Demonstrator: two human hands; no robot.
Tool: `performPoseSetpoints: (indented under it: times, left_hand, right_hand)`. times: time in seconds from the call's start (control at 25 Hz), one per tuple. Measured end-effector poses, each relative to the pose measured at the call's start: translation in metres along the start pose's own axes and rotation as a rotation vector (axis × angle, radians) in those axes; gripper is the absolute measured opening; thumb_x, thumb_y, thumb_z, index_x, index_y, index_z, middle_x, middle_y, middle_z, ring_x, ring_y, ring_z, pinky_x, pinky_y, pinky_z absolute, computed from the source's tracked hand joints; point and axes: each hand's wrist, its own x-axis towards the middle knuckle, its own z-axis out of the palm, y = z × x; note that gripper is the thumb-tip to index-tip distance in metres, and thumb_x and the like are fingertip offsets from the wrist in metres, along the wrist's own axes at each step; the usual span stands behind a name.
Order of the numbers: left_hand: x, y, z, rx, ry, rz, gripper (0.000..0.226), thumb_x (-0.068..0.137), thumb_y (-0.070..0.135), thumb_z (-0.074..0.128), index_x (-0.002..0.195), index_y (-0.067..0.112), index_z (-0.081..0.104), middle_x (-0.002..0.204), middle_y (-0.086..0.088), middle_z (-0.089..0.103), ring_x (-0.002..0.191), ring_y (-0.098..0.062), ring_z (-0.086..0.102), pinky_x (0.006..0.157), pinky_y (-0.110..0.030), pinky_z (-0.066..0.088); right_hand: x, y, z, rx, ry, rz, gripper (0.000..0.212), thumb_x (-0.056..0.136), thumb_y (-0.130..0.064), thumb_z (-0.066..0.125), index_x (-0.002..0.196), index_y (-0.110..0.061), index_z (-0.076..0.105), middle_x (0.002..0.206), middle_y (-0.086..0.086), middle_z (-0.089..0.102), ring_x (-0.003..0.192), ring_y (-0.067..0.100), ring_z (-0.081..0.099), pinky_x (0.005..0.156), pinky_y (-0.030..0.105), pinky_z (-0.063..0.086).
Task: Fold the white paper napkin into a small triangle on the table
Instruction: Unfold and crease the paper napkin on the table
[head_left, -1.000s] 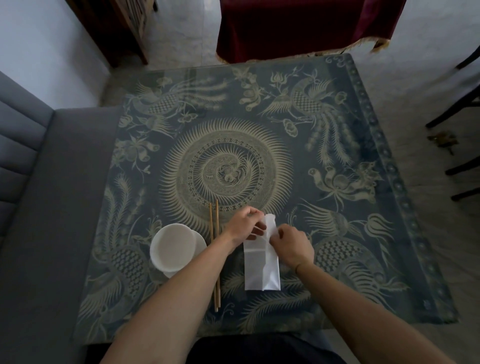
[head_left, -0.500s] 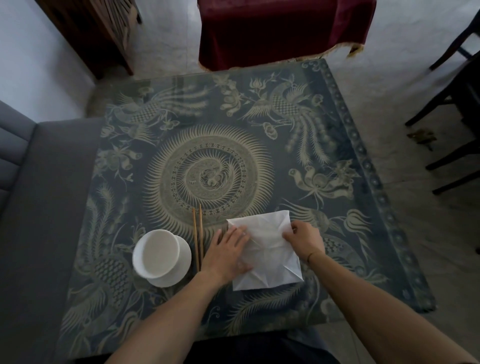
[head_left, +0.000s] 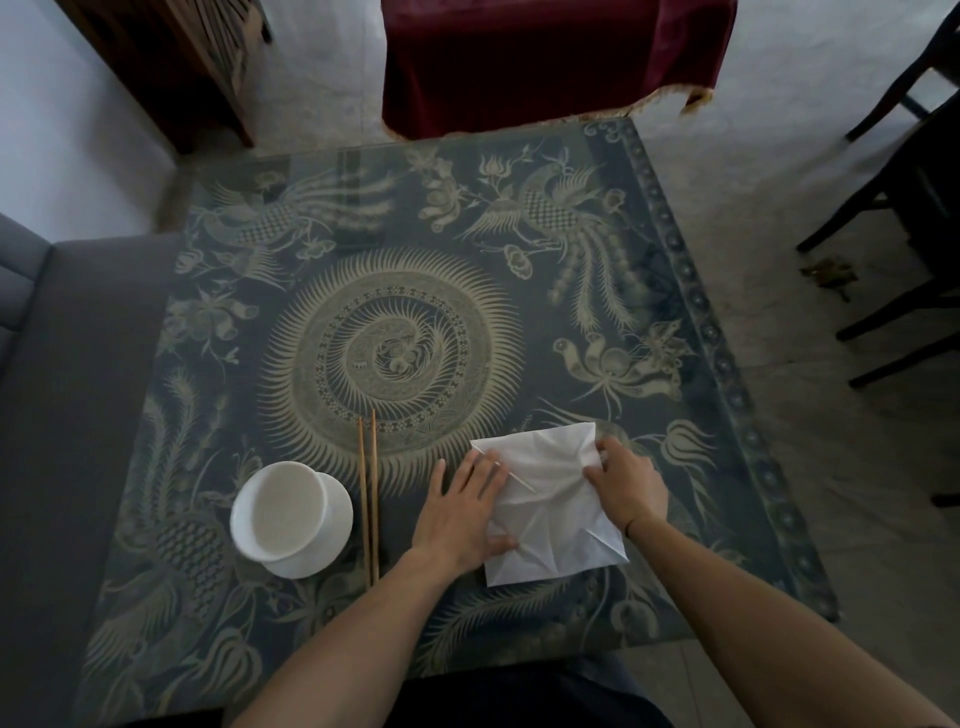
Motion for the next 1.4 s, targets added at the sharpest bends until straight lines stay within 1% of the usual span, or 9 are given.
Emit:
performPoseSetpoints:
  times: [0.16,0.28,0.44,0.6,0.76,1.08,1.2,1.32,1.4]
  left_hand:
    - [0.005,-0.002,-0.003,-0.001,-0.028,0.016,0.102,0.084,0.073,0.046,0.154,0.024,-0.009,0.163,0.004,-0.018,0.147,-0.018,-0.021,0.116,-0.053,-0.015]
    - [0.004,-0.004,-0.003,0.022,0.005,0.047,0.101,0.085,0.075,0.039,0.153,0.022,-0.014,0.161,0.003,-0.024,0.146,-0.018,-0.025,0.117,-0.054,-0.013]
    - [0.005,0.011,0.002,0.01,0.048,0.15,0.098,0.089,0.073,0.033,0.151,0.018,-0.02,0.162,-0.001,-0.022,0.145,-0.016,-0.027,0.119,-0.047,-0.011]
    - [0.009,0.015,0.011,-0.01,-0.028,0.187,0.116,0.079,0.082,0.04,0.148,0.016,-0.026,0.159,-0.002,-0.028,0.143,-0.016,-0.031,0.119,-0.045,-0.013]
    - [0.007,0.001,0.016,0.01,-0.082,0.117,0.129,0.068,0.089,0.042,0.148,0.015,-0.028,0.154,-0.001,-0.039,0.136,-0.013,-0.042,0.116,-0.049,-0.019]
    - [-0.002,-0.018,0.009,0.051,-0.111,0.085,0.139,0.056,0.099,0.032,0.145,0.015,-0.033,0.15,-0.002,-0.046,0.137,-0.016,-0.042,0.111,-0.055,-0.025]
    - [-0.006,-0.013,0.005,0.026,0.007,0.136,0.122,0.072,0.094,0.025,0.15,0.014,-0.024,0.157,-0.002,-0.035,0.144,-0.017,-0.031,0.115,-0.05,-0.021]
    - [-0.003,0.002,0.008,0.017,0.152,0.255,0.087,0.097,0.067,0.025,0.155,0.009,-0.003,0.163,-0.007,-0.011,0.149,-0.019,-0.012,0.122,-0.043,0.002]
    - [0.005,0.019,0.01,-0.01,0.191,0.308,0.075,0.101,0.053,0.031,0.155,0.007,0.005,0.163,-0.009,-0.001,0.15,-0.02,-0.003,0.121,-0.041,0.011]
  right_hand:
    - [-0.008,0.007,0.003,-0.085,0.041,-0.027,0.045,0.089,-0.031,0.058,0.131,-0.027,0.043,0.121,0.006,0.062,0.102,0.029,0.057,0.074,0.039,0.045]
    - [-0.02,0.003,0.008,-0.271,0.198,-0.306,0.07,0.088,-0.045,0.06,0.146,-0.021,0.029,0.145,0.008,0.04,0.13,0.032,0.038,0.099,0.05,0.04]
    - [-0.03,-0.004,0.026,-0.459,-0.055,-0.729,0.091,0.091,-0.063,0.042,0.154,-0.016,-0.004,0.161,0.006,-0.011,0.148,0.028,-0.007,0.119,0.053,0.006]
    - [-0.025,0.007,0.032,-0.588,-0.21,-0.74,0.113,0.081,-0.078,0.04,0.149,-0.013,-0.023,0.156,0.009,-0.031,0.142,0.026,-0.029,0.118,0.052,-0.009]
    - [-0.017,0.027,0.026,-0.637,-0.248,-0.65,0.125,0.07,-0.09,0.032,0.147,-0.011,-0.027,0.154,0.01,-0.034,0.14,0.027,-0.034,0.116,0.055,-0.013]
    - [-0.014,0.039,0.015,-0.61,-0.263,-0.609,0.134,0.056,-0.101,0.023,0.145,-0.017,-0.031,0.152,0.01,-0.04,0.138,0.029,-0.037,0.11,0.061,-0.02]
    - [-0.026,0.038,0.013,-0.593,-0.21,-0.661,0.127,0.066,-0.097,0.023,0.15,-0.01,-0.018,0.157,0.012,-0.027,0.143,0.029,-0.026,0.113,0.061,-0.012]
    - [-0.042,0.04,0.022,-0.577,-0.131,-0.713,0.098,0.089,-0.074,0.028,0.153,-0.004,0.004,0.162,0.016,-0.001,0.148,0.027,-0.01,0.116,0.055,0.003]
    - [-0.047,0.037,0.032,-0.556,-0.1,-0.697,0.082,0.096,-0.06,0.027,0.152,-0.002,0.012,0.161,0.017,0.008,0.148,0.028,-0.003,0.115,0.052,0.008]
